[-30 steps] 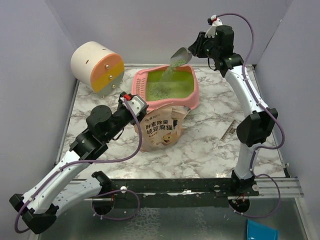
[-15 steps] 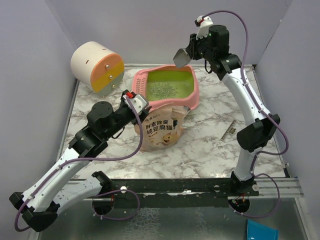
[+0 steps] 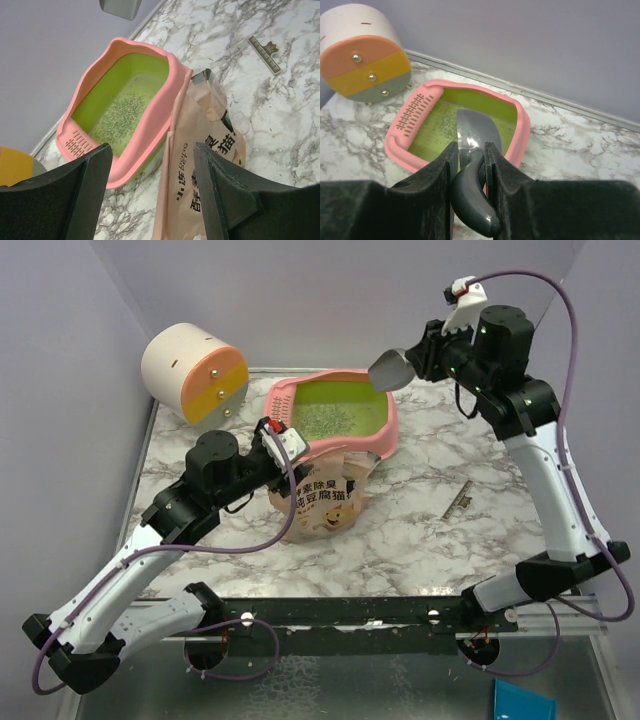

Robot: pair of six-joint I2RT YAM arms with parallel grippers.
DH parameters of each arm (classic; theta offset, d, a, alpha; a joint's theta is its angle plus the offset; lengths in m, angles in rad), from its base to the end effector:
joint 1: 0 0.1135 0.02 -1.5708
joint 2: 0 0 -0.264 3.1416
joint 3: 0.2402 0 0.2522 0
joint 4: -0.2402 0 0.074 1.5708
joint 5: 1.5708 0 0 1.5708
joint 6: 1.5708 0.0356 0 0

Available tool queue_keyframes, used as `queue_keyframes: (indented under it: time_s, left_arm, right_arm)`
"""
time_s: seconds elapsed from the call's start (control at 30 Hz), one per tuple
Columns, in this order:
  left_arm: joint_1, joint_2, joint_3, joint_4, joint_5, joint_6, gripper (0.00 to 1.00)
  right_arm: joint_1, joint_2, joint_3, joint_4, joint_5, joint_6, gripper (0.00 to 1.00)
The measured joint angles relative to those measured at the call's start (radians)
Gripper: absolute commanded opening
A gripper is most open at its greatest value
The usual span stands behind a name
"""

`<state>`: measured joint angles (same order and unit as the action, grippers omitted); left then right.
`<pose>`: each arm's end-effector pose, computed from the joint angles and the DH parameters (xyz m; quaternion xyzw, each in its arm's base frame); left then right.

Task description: Fill the litter box with clean litter

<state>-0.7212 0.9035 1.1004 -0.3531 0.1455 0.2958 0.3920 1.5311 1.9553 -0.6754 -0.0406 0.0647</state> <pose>0.1415 -0.1313 0.4106 0.4104 0.6392 -0.1908 0.6218 0.2898 0.1214 0.5056 -0.1410 0.7774 0.1543 0.5933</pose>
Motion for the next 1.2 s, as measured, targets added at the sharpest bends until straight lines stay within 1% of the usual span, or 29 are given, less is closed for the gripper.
queue_keyframes:
  time_s: [0.07, 0.2, 0.3, 0.57, 0.63, 0.67, 0.7, 0.8, 0.83, 0.87, 1.0, 1.17, 1.2]
  left_arm:
    - [0.000, 0.010, 0.018, -0.023, 0.020, 0.000, 0.71]
    - [0.000, 0.022, 0.032, -0.052, 0.031, 0.007, 0.74]
    - [0.000, 0.040, 0.039, -0.080, 0.033, 0.014, 0.76]
    - [0.000, 0.125, 0.042, -0.116, 0.050, 0.043, 0.75]
    - [0.002, 0.155, 0.042, -0.122, 0.050, 0.051, 0.70]
    - [0.002, 0.166, 0.042, -0.124, 0.051, 0.053, 0.66]
    - [0.002, 0.178, 0.042, -0.127, 0.051, 0.055, 0.59]
    - [0.006, 0.209, 0.042, -0.131, 0.055, 0.059, 0.34]
    - [0.006, 0.218, 0.044, -0.135, 0.059, 0.061, 0.27]
    - [0.007, 0.229, 0.048, -0.140, 0.067, 0.060, 0.22]
    - [0.008, 0.251, 0.063, -0.155, 0.089, 0.059, 0.13]
    - [0.008, 0.251, 0.071, -0.165, 0.121, 0.047, 0.00]
    - [0.008, 0.251, 0.071, -0.166, 0.126, 0.044, 0.00]
  right_arm:
    - [0.002, -0.070, -0.045, -0.023, -0.018, 0.013, 0.01]
    - [0.002, -0.159, -0.106, -0.055, -0.072, 0.032, 0.01]
    - [0.002, -0.201, -0.150, -0.077, -0.112, 0.040, 0.01]
    - [0.002, -0.281, -0.274, -0.093, -0.209, 0.053, 0.01]
    - [0.002, -0.291, -0.277, -0.097, -0.225, 0.054, 0.01]
    - [0.002, -0.296, -0.277, -0.098, -0.235, 0.054, 0.01]
    - [0.002, -0.299, -0.277, -0.100, -0.243, 0.054, 0.01]
    - [0.002, -0.306, -0.276, -0.114, -0.280, 0.052, 0.01]
    - [0.002, -0.306, -0.275, -0.121, -0.294, 0.050, 0.01]
    - [0.002, -0.305, -0.275, -0.128, -0.304, 0.047, 0.01]
    - [0.002, -0.292, -0.280, -0.154, -0.340, 0.039, 0.01]
    - [0.007, -0.287, -0.340, -0.156, -0.375, 0.035, 0.01]
    - [0.011, -0.282, -0.349, -0.157, -0.380, 0.035, 0.01]
